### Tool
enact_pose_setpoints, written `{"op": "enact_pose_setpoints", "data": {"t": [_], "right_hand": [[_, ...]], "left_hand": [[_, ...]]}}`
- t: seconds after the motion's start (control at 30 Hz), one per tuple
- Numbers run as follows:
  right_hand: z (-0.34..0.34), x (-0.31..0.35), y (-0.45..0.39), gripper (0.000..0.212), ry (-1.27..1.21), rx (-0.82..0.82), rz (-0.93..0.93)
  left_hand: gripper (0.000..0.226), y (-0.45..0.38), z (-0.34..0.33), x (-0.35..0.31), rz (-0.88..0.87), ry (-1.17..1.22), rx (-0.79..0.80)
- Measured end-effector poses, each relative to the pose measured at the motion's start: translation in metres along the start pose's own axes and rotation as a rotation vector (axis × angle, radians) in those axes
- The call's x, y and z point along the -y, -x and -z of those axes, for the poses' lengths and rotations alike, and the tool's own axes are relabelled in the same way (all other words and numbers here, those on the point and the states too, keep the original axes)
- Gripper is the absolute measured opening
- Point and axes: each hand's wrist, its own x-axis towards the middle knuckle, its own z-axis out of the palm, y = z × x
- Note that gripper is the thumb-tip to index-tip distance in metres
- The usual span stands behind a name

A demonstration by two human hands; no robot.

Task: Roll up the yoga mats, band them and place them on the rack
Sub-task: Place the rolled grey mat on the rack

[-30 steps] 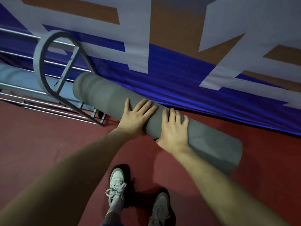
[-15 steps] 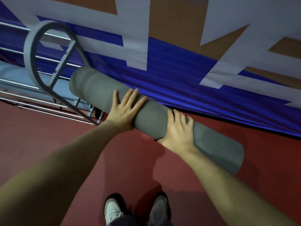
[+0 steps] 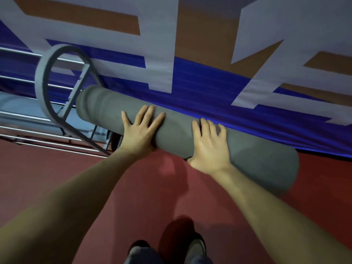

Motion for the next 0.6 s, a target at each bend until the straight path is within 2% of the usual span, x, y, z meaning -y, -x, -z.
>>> {"op": "enact_pose_setpoints", "data": {"t": [0.27,0.5,0.6], "right_hand": [[0.024,0.017,-0.006,0.102,-0.023,0.026,0.020],[0.008,0.058,-0.014,0.112,-0.070,0.118,0.000],[0.005,0.082,-0.024,0.110,-0.080,0.138,0.011]], "left_hand": [[0.111,0.013,0.024,0.015,0.047,0.021,-0.001],[0.107,0.030,0.008,0.045,0.066,-0.013,0.032],[0.104,0.034,0.003,0.070,0.047,-0.035,0.005]]}}
